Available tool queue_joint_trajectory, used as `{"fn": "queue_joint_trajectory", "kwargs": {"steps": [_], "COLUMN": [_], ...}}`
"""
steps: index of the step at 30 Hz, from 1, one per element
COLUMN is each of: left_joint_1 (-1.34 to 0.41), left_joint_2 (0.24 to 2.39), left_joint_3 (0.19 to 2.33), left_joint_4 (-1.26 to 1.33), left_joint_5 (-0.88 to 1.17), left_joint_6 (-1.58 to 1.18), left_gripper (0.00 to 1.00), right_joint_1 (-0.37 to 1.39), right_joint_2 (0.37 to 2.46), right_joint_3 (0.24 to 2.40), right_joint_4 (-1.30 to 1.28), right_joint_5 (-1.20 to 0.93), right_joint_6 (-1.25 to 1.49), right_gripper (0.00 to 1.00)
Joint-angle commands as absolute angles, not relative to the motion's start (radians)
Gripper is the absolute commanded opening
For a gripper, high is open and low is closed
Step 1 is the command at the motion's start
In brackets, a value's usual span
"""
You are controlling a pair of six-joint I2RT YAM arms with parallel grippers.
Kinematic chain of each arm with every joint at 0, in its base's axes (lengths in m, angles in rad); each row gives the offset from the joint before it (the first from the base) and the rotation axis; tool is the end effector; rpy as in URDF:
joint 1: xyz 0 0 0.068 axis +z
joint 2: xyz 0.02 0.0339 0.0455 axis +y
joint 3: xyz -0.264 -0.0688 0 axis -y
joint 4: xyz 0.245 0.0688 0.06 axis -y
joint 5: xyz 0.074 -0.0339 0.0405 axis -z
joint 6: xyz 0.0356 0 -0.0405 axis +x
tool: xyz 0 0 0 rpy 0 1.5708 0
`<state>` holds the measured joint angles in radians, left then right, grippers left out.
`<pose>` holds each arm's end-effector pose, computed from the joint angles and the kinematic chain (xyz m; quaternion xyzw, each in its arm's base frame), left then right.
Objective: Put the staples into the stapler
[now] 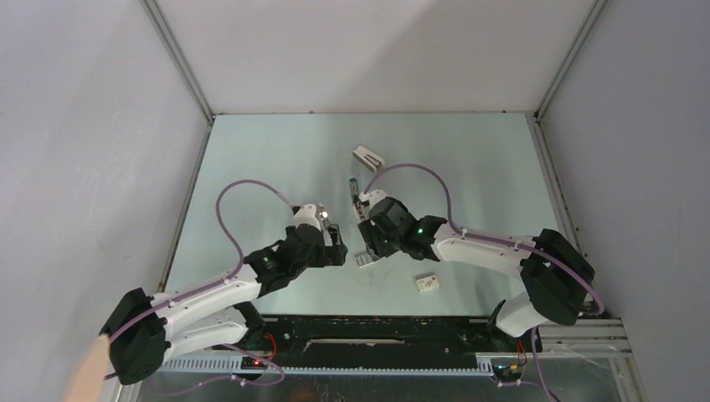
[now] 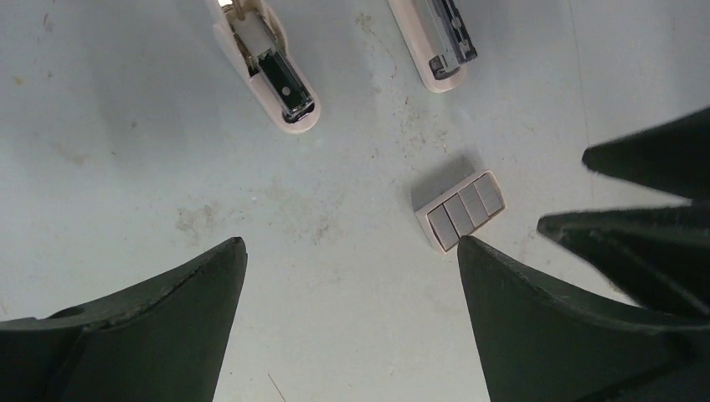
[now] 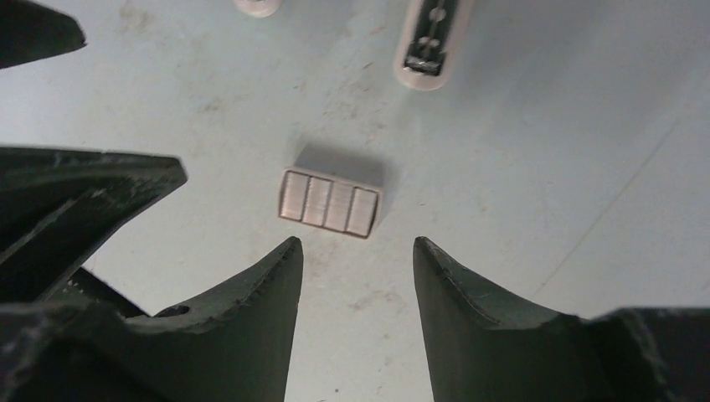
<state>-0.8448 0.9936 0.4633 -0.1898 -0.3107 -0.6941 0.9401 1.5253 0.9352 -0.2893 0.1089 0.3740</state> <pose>0.1401 -0.1414 0.1914 0.0041 0.9022 -0.1824 0.3909 0.1887 0.2519 0.2065 -0.2447 0.9072 0.1661 0.2992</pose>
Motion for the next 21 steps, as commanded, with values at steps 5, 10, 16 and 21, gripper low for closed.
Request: {"fn": "queue_joint_trajectory", "kwargs": {"steps": [5,10,16,21], "left_joint_1": [-0.844,-0.845,-0.844,-0.844], "left_joint_2": [0.91,0.876,0.818,0.768], "left_joint_3": [0.429,0.409,0.392,0.377], "left_joint_4": [-0.251,-0.263,-0.309,-0.339], "left_joint_5": [-0.442,-0.456,-0.498,-0.544], "left_joint_6": [-0.864,-0.878,-0.892,-0.908], "left_gripper": [0.98,0.96,0.94,0.93], "right_joint_1": [1.022,1.049,1.066,1.076], "right_joint_2": [1.587,1.68,1.76,1.81], "right_joint_3": [1.024,1.113,1.197,1.239], "right_joint_4": [-0.356,-0.421,-0.488,-0.521], "right_joint_5": [0.153,0.181,0.22,0.242], "right_joint_6": [0.442,0.447,0.447,0.444], "right_gripper": [0.48,0.44,0.39,0.35]}}
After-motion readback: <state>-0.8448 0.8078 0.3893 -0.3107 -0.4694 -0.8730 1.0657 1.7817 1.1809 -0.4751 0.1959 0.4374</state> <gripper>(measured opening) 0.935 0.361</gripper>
